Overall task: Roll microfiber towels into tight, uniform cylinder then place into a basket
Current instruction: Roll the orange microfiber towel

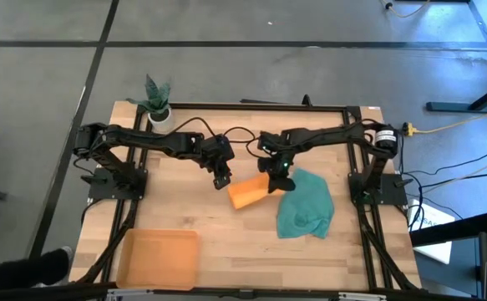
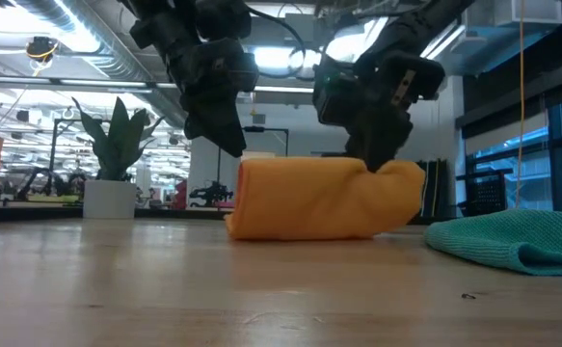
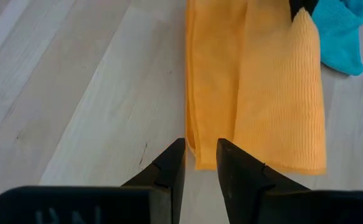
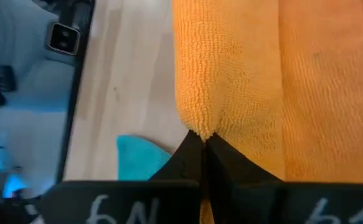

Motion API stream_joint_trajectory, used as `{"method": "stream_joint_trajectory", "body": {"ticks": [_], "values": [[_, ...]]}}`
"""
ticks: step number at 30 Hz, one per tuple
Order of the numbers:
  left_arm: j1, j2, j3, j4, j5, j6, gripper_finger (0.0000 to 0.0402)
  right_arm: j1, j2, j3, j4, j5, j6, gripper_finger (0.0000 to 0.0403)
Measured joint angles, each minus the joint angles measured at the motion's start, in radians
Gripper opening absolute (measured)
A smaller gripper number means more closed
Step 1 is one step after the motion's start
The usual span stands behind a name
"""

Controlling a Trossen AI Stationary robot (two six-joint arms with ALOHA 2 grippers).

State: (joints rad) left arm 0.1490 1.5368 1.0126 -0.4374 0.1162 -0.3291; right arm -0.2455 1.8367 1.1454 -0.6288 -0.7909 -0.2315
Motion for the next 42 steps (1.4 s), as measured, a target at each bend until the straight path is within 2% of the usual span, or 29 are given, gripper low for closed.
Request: {"method": "stream_joint_trajectory", "body": {"ticks": [9,15,20,31,38,42], "values": [[-0.074,0.0,0.0,0.003,0.003,0.0,0.0081,-0.011,0.032,0.0,0.013,-0.025,0.046,0.0006],[-0.124,0.001,-0.002,0.006,-0.097,0.028,0.0081,-0.045,0.032,0.0,0.038,-0.082,0.074,0.0006],[-0.157,0.018,-0.015,0.002,-0.131,0.052,0.0081,-0.082,0.032,0.0,0.044,-0.121,0.099,0.0006],[-0.159,0.024,-0.015,0.013,-0.16,0.022,0.0081,-0.106,0.08,0.0,0.157,-0.137,0.176,0.0008],[-0.159,0.024,-0.015,0.013,-0.16,0.017,0.0081,-0.116,0.117,0.0,0.167,-0.149,0.208,0.0009],[-0.159,0.023,-0.015,0.01,-0.16,0.017,0.0081,-0.134,0.117,0.0,0.192,-0.149,0.28,0.0007]]}}
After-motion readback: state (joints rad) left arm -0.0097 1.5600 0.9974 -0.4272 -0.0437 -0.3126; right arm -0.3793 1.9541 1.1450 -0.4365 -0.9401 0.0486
